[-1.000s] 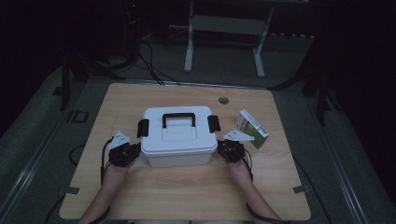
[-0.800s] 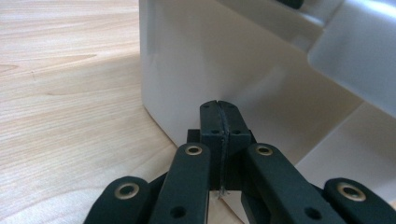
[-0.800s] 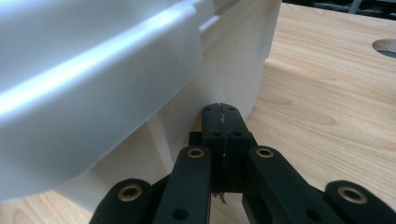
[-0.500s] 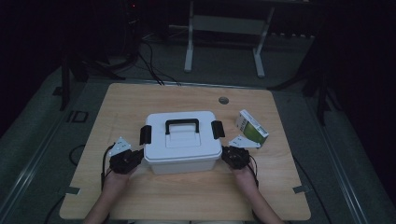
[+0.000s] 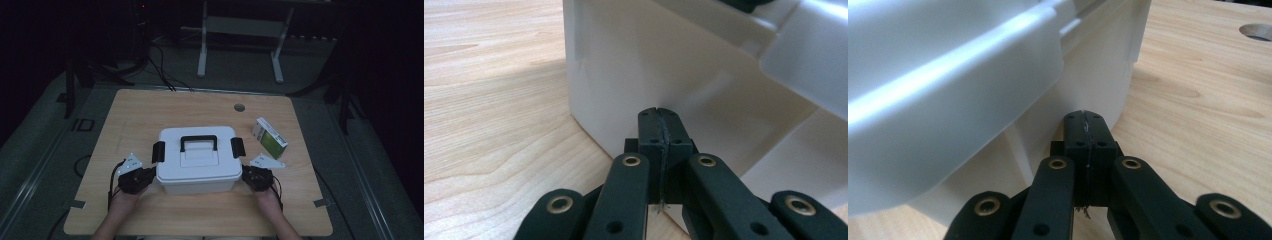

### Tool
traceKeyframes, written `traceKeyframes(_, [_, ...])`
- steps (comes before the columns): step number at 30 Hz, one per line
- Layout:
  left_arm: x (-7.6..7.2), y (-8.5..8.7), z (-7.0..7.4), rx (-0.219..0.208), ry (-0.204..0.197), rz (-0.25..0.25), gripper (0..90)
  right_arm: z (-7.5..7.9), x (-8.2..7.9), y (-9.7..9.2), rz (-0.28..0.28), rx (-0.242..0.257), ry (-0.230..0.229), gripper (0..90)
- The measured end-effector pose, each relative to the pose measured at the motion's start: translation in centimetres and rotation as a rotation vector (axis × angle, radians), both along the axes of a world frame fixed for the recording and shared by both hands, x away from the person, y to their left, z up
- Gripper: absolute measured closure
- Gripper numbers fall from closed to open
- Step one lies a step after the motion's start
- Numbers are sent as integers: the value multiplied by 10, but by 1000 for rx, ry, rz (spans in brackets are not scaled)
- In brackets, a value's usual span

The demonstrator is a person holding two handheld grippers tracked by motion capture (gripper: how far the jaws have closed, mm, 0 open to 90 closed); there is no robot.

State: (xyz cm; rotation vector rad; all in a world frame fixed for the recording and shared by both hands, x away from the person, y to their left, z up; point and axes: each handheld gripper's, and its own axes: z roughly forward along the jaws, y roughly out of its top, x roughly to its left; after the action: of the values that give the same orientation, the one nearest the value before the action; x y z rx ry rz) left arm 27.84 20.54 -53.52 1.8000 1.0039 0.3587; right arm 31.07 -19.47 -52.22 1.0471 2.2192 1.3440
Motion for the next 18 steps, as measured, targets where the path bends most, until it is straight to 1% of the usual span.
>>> traceKeyframes(3, [-2, -2, 0, -4, 4, -8, 898, 0, -4, -2, 0, 4, 3, 900])
traceKeyframes(4, [-4, -3, 0, 5, -2, -15, 898, -1, -8, -4, -3, 11, 1, 900])
traceKeyframes(6, [-5, -4, 1, 9, -2, -23, 898, -1, -9, -5, -3, 14, 1, 900])
traceKeyframes(7, [-6, -4, 1, 8, -3, -27, 898, -2, -12, -7, -4, 23, 7, 900])
traceKeyframes(12, [-11, -8, 0, 18, -13, -33, 898, -2, -23, -13, 4, 39, 12, 900])
traceKeyframes(14, [-13, -10, 0, 16, -11, -47, 898, -3, -28, -16, 8, 40, 14, 900])
traceKeyframes(15, [-13, -10, 0, 16, -11, -47, 898, -3, -28, -16, 8, 40, 14, 900])
traceKeyframes(18, [-15, -12, 2, 24, -4, -63, 898, -1, -35, -20, 10, 41, 14, 900])
